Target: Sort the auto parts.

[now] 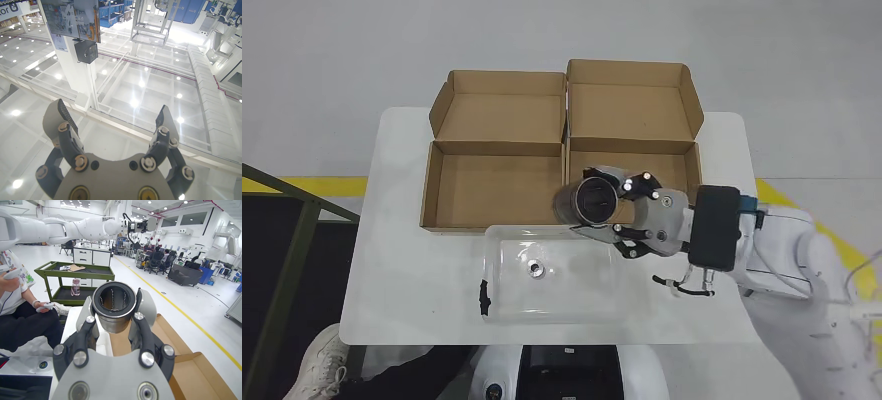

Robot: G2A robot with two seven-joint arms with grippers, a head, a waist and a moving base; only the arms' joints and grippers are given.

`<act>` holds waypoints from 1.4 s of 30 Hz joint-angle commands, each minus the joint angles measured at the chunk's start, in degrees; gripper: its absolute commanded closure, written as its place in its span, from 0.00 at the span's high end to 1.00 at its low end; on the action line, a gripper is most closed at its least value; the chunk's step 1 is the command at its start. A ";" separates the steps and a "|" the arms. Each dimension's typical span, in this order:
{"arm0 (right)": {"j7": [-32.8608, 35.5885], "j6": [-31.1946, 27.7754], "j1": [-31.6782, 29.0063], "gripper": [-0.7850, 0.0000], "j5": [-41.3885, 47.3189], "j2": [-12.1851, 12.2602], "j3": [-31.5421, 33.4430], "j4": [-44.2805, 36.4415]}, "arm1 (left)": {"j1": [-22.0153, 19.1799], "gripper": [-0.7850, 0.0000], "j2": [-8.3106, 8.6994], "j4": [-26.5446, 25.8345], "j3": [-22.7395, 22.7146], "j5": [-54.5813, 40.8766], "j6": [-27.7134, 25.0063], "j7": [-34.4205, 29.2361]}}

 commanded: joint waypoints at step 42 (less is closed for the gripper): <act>3.69 12.97 13.60 0.00 -12.93 -6.80 -27.72 27.81 | 0.00 1.00 0.00 0.00 0.00 0.00 0.00 0.00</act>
